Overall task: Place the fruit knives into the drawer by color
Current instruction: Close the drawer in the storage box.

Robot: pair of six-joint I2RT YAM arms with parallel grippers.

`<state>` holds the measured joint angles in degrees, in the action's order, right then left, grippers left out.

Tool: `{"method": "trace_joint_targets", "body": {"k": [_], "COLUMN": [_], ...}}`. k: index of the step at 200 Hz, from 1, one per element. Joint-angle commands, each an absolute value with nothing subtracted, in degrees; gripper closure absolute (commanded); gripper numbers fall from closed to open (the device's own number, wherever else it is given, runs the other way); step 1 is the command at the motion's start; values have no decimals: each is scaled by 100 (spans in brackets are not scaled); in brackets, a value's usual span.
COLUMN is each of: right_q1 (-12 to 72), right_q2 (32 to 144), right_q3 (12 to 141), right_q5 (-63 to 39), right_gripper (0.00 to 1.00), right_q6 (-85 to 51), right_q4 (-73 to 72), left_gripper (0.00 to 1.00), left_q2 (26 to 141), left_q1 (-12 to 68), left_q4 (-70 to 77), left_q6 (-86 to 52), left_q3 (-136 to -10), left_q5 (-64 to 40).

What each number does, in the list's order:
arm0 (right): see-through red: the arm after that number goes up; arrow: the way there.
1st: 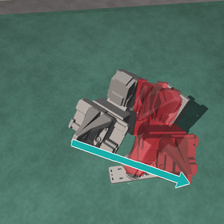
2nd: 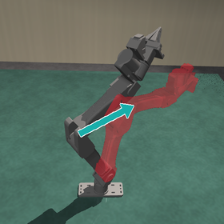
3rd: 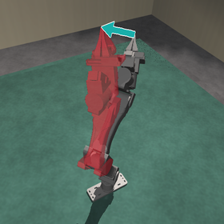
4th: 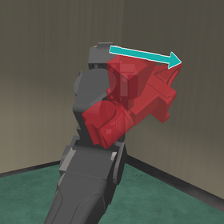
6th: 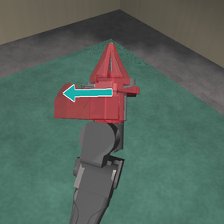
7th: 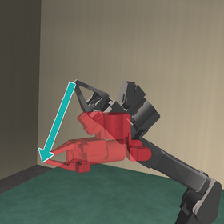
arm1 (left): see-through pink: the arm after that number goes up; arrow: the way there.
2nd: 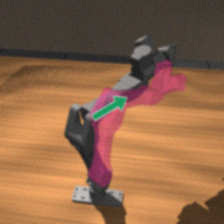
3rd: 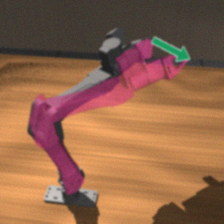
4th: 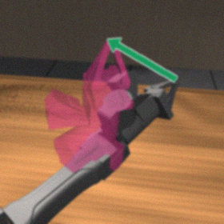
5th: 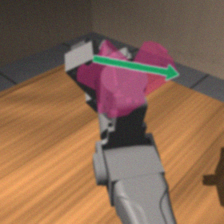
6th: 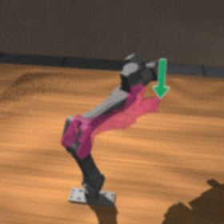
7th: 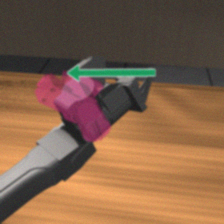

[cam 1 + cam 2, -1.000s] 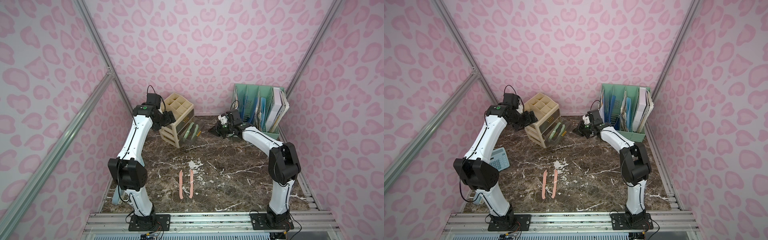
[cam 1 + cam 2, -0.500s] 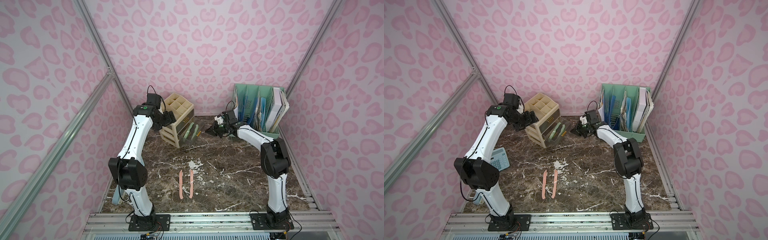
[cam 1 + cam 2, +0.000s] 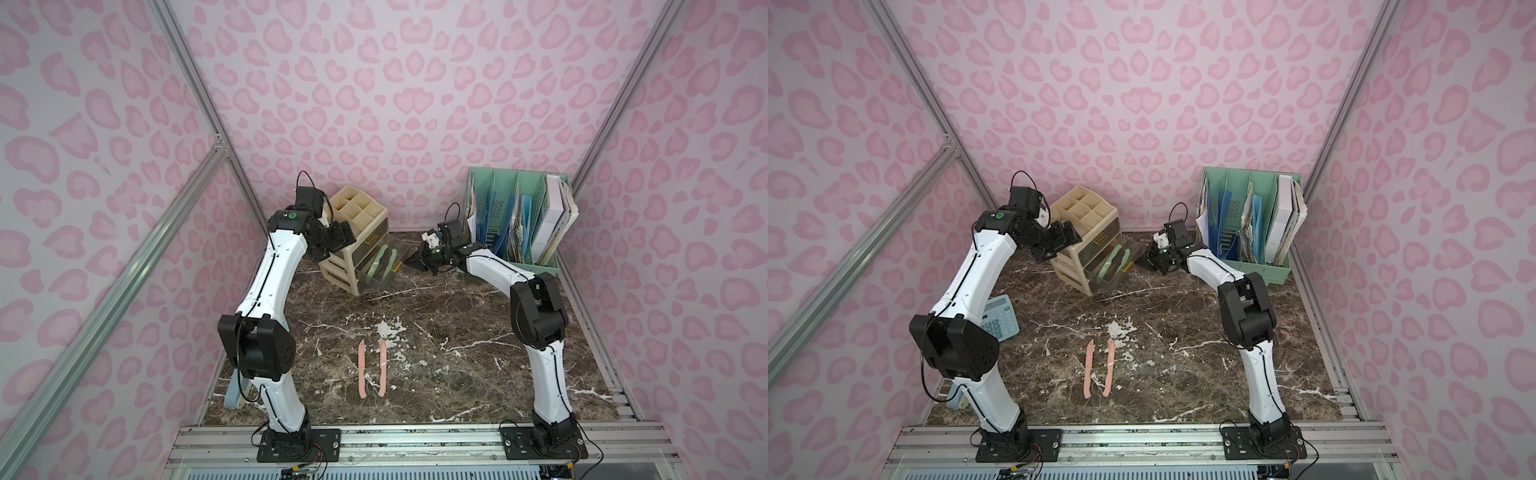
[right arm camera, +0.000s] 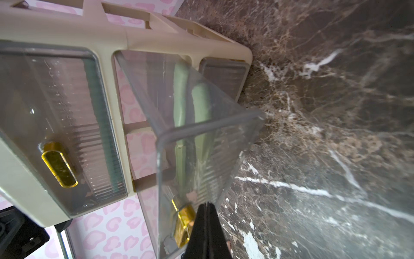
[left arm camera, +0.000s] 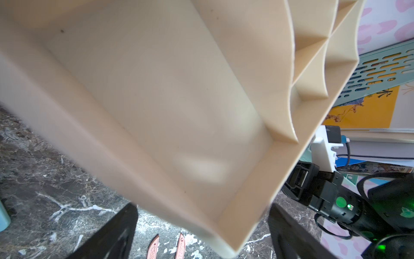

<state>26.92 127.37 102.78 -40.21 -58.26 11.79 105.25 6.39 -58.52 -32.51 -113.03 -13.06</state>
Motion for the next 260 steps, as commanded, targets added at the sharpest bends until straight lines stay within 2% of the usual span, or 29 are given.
{"method": "trace_joint_targets", "body": {"k": [1, 101, 166, 260], "right_q1": [2746, 2908, 2917, 2909], "right_q2": [12835, 13256, 13851, 13955], "right_q3": [10485, 11101, 12156, 12318], "right_q5": [-4184, -4254, -4308, -4339], "right_gripper": [100, 100, 100, 100], "right_q6": [-5845, -5912, -5933, -5924], "right_q4": [1131, 1239, 1618, 1688], "left_gripper": [8, 7, 7, 7], "left_q2": [10539, 10588, 10599, 11117], "left_q1": [642, 639, 634, 595], "left_q4": [-5875, -5881, -5947, -6790], "left_q6": [-3208, -3147, -3072, -2858], "left_q3": [-11323, -11348, -11442, -12441], "left_q5": [-1353, -1405, -1363, -480]}}
